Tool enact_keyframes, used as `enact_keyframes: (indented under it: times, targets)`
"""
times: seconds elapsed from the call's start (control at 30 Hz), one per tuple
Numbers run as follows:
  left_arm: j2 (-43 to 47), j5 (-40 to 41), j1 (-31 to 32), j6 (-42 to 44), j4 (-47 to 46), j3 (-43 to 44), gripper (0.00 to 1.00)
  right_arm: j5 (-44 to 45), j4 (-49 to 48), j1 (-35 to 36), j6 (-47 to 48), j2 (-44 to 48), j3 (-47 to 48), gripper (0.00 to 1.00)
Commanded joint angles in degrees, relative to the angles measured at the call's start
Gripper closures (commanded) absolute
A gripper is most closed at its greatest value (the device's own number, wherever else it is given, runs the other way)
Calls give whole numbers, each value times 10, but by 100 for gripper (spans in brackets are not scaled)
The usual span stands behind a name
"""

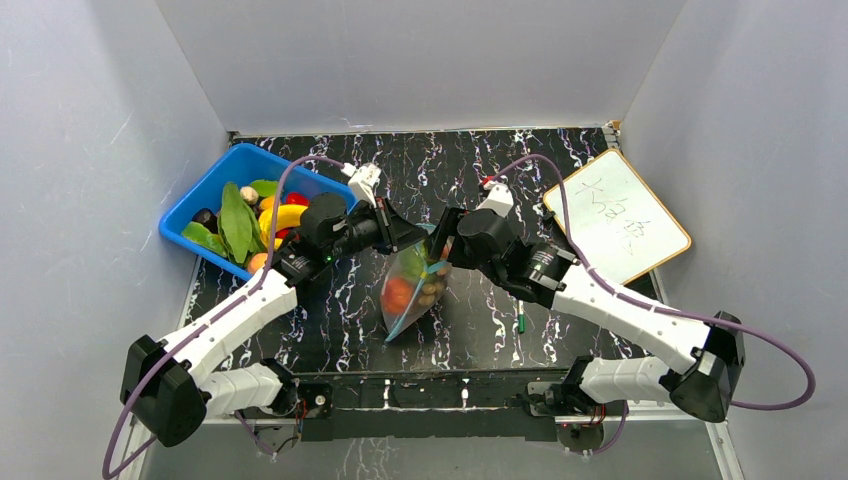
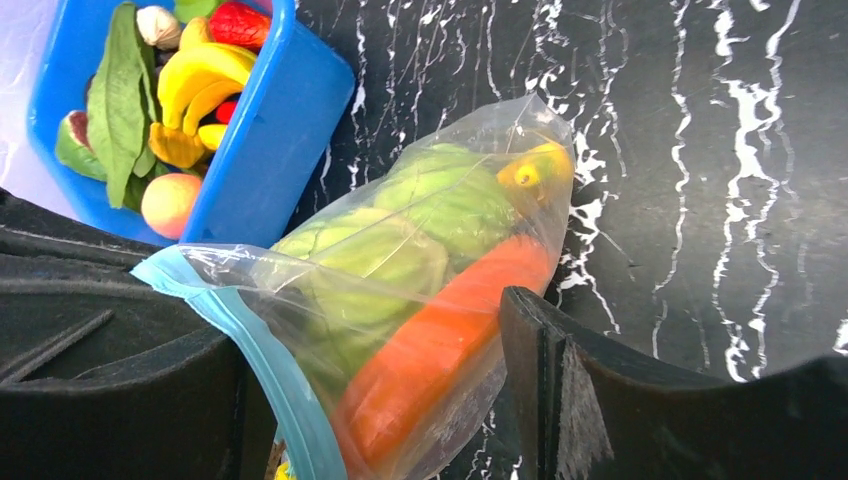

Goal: Place the food in the zip-top bag and seal the zipper
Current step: Zip the zipper food storage bag at the center of the board.

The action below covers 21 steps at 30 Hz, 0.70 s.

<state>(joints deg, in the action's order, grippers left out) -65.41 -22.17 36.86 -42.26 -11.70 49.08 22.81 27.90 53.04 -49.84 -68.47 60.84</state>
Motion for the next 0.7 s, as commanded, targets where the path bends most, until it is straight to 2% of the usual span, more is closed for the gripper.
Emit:
enact_keyframes:
  times: [0.0, 0.17, 0.27, 0.5, 0.67]
  targets:
    - [11, -39, 3, -28, -103, 5, 100, -101, -92, -19, -15, -13, -39, 32]
    - [0, -53, 3, -48, -151, -14, 100, -153, -129, -25, -47, -33, -98, 48]
    - [-2, -51, 3, -62, -180, -20, 100, -176, -132, -25, -55, -51, -124, 52]
    - [-1, -36, 3, -66, -194, -13, 100, -111, -104, -25, -54, -45, -176, 59]
    - [0, -33, 3, -69, -198, -14, 100, -37, -36, -26, -21, -31, -104, 62]
